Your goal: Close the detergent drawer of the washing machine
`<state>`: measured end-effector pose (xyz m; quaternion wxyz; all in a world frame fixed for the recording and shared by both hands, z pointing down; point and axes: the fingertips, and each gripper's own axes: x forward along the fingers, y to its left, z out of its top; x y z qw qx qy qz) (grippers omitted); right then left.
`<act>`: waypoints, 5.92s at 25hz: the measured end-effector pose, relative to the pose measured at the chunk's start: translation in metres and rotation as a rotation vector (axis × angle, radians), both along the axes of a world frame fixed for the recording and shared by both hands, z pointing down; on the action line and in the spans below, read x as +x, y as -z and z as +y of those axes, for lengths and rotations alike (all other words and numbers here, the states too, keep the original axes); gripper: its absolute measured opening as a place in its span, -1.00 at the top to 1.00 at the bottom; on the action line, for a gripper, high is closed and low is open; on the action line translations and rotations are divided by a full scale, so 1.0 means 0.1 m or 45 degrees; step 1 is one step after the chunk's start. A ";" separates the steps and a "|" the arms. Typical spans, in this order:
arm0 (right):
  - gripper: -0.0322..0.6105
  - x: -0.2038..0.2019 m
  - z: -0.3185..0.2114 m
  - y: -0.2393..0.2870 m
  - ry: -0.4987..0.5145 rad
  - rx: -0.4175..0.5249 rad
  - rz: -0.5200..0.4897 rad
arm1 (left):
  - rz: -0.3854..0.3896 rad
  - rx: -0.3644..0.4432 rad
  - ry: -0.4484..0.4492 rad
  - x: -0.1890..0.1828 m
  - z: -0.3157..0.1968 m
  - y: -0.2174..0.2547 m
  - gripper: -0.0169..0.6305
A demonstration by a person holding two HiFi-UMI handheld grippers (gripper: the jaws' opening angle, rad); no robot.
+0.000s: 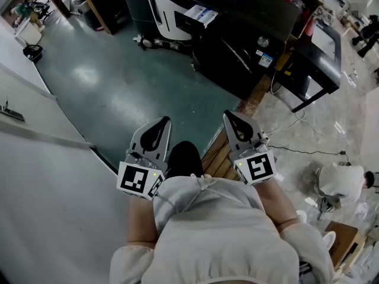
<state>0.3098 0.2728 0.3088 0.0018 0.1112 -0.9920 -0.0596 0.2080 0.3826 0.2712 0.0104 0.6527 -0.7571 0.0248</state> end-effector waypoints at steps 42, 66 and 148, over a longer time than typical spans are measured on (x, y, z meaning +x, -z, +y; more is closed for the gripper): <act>0.89 -3.49 -2.55 -0.25 -0.641 -0.248 0.163 | 0.125 -0.305 -0.666 -3.77 -3.22 -0.67 0.89; 0.89 -3.40 -3.99 -1.43 -0.698 -0.409 0.245 | 0.210 -0.427 -0.616 -3.65 -4.78 -2.28 0.89; 0.88 -3.48 -4.75 -0.50 -0.967 -0.323 0.235 | 0.210 -0.381 -0.909 -3.66 -5.93 -1.27 0.90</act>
